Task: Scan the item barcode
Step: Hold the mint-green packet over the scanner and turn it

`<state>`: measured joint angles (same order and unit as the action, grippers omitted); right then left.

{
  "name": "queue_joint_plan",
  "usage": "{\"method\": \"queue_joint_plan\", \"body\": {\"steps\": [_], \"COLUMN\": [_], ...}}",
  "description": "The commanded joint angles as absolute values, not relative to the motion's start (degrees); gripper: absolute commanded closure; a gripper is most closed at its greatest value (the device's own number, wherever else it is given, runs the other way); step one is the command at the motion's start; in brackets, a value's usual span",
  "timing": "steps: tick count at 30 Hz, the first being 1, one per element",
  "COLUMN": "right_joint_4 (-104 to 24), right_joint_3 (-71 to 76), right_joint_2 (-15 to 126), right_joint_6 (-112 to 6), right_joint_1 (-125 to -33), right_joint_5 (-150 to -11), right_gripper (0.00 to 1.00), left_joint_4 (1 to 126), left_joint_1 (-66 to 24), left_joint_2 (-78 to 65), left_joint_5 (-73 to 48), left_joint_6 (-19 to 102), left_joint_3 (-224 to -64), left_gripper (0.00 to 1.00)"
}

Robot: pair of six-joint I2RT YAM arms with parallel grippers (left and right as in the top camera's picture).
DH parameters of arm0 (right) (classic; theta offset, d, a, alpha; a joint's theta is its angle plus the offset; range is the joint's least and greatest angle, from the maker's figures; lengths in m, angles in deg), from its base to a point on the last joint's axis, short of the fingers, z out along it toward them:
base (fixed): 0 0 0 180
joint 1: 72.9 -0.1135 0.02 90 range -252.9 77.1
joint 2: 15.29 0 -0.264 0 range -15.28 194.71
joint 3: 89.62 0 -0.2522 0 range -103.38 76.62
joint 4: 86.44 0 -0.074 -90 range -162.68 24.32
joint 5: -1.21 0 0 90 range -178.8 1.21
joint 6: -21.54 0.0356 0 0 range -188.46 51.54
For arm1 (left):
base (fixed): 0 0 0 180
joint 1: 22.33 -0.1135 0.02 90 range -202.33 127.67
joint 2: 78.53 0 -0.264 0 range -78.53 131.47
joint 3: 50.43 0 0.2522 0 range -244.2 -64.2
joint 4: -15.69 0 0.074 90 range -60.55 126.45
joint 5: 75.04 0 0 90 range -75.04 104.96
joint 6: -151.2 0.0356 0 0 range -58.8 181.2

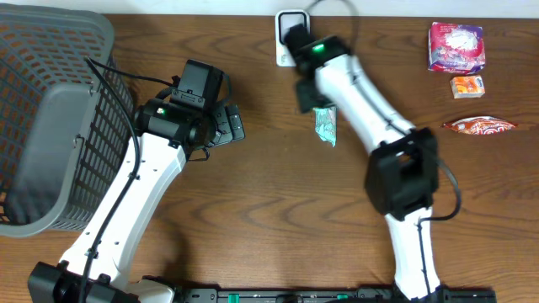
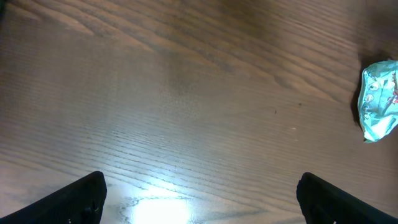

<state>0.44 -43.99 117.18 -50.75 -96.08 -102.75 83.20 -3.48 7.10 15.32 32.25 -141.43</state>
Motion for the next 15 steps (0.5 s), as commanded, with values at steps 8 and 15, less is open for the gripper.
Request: {"method": "queue_joint_plan", "body": {"steps": [8, 15], "right_joint_4": [-5.57, -5.24], "right_joint_3": [-32.78, -34.36], "right_joint_2": [117.05, 116.13], "right_joint_6": [-56.80, -56.08], "right_joint_1": [-87.21, -87.19], "right_joint_5": [-77.18, -77.70], "right_gripper": [0.51, 0.54], "left_joint_4": [83.38, 83.38], "left_joint_1": [-3.65, -3.65], "left_joint_2": [7.31, 7.31], "left_joint_5": [15.86, 15.86], "left_joint_6": [31.53, 31.53], "left_joint_3": [-141.27, -141.27], "left_gripper": [0.02, 0.02]}}
